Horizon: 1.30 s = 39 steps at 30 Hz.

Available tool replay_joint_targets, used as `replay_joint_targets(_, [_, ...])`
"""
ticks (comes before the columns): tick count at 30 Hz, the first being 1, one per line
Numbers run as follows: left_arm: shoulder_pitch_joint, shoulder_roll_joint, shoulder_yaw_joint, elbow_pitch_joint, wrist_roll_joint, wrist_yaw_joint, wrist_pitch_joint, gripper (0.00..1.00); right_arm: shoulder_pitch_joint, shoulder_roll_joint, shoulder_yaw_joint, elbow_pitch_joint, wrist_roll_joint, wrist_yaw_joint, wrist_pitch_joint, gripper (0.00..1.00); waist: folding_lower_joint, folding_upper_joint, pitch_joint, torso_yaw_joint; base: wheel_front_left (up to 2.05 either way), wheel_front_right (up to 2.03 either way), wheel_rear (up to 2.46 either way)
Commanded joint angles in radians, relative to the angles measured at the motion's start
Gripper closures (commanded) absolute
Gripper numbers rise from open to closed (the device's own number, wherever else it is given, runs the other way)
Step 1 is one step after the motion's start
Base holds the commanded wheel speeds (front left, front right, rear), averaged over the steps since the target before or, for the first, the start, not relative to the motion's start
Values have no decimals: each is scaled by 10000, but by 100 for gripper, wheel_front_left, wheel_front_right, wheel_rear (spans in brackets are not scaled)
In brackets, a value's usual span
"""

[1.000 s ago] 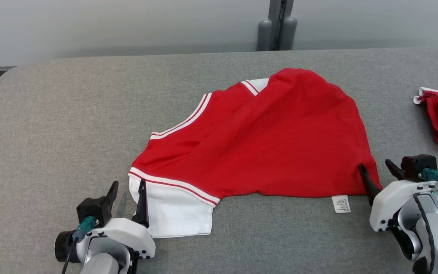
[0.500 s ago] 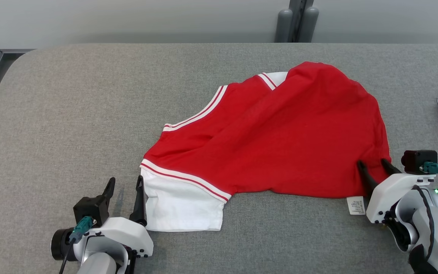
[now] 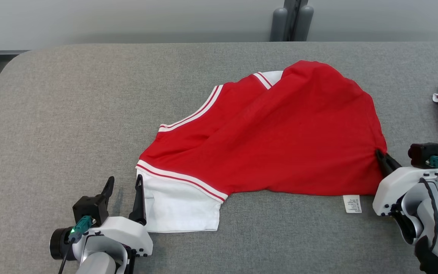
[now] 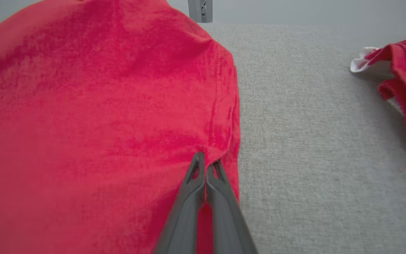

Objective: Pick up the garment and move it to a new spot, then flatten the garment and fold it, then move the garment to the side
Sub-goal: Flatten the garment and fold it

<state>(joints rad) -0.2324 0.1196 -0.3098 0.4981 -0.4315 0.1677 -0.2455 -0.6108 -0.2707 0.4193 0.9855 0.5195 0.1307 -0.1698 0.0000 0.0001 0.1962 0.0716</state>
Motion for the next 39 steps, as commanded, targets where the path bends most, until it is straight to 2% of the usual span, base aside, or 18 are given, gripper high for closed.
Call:
replay_joint_targets(1, [32, 89, 1, -43, -18, 26, 29, 0, -122, -157, -27, 106, 57, 1, -127, 100, 0, -1, 0, -17, 0, 0, 0])
replay_joint_targets(7, [73, 143, -36, -105, -70, 64, 39, 0, -409, -472, -5, 628, -3, 0, -437, 100, 0, -1, 41, -124, 0, 0, 0])
replay_joint_targets(8, [69, 144, -48, -118, -80, 62, 47, 0, -455, -462, -15, 714, 4, 0, -468, 89, 0, -1, 46, -148, 0, 0, 0])
replay_joint_targets(9, [68, 145, -62, -124, -81, 59, 59, 0, -498, -464, -24, 819, 3, 1, -513, 61, 0, -1, 48, -169, 0, 0, 0])
replay_joint_targets(10, [62, 145, -74, -122, -84, 56, 64, 0, -545, -476, -50, 878, 14, 0, -568, 9, 0, -1, 48, -184, 0, 0, 0])
replay_joint_targets(11, [56, 142, -89, -122, -91, 49, 46, 0, -563, -461, -53, 934, 44, 0, -605, 0, 0, -1, 42, -197, 0, 0, 0])
replay_joint_targets(20, [228, 65, -240, -182, -112, 6, -6, 0, -7, -905, -529, 558, 393, 1, -938, 0, 0, -1, -156, -318, 0, 0, 0])
replay_joint_targets(25, [459, 17, -251, -499, -27, -29, -112, 0, 893, -1181, -1762, -1042, -62, 1, -961, 0, 0, -1, -329, -547, 0, 0, 0])
replay_joint_targets(28, [603, -10, -207, -801, 30, -56, -165, 0, 1686, -963, -2744, -2458, -723, 1, -961, 0, 0, -1, -496, -704, 0, 0, 0])
replay_joint_targets(29, [603, -10, -207, -801, 30, -56, -165, 0, 1686, -963, -2744, -2458, -723, 1, -961, 0, 0, -1, -496, -704, 0, 0, 0])
replay_joint_targets(33, [827, -15, -99, -1237, 189, -67, -198, 0, 2775, -299, -3656, -4338, -1728, 1, -962, 0, 0, -1, -785, -945, 0, 0, 0])
replay_joint_targets(39, [1331, -71, 155, -1789, 503, -151, -199, 0, 4059, 772, -3756, -6247, -2762, 1, -962, 0, 0, -1, -1312, -1102, 0, 0, 0])
